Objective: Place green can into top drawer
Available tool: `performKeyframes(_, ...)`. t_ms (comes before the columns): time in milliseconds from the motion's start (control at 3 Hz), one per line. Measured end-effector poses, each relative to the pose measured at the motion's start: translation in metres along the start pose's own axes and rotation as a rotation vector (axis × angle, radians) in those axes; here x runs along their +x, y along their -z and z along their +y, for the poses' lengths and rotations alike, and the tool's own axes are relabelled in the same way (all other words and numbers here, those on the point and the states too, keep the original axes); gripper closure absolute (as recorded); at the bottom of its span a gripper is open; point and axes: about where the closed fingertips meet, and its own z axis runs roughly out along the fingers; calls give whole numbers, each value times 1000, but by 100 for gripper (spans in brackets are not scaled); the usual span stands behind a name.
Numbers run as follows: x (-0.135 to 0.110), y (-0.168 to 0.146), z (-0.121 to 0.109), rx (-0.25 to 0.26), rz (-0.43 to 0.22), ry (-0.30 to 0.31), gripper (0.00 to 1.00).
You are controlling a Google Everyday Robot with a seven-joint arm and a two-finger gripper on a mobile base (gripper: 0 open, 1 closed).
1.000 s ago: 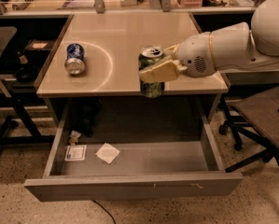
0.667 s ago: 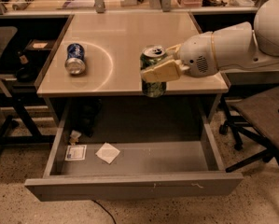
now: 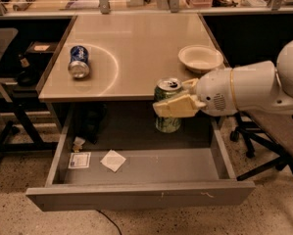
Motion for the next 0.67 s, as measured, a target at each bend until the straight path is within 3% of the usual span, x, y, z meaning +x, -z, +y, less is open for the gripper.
performKeyframes(333,45,-13,14,-8,6,-85,100)
performKeyframes(667,45,-13,14,-8,6,-85,100)
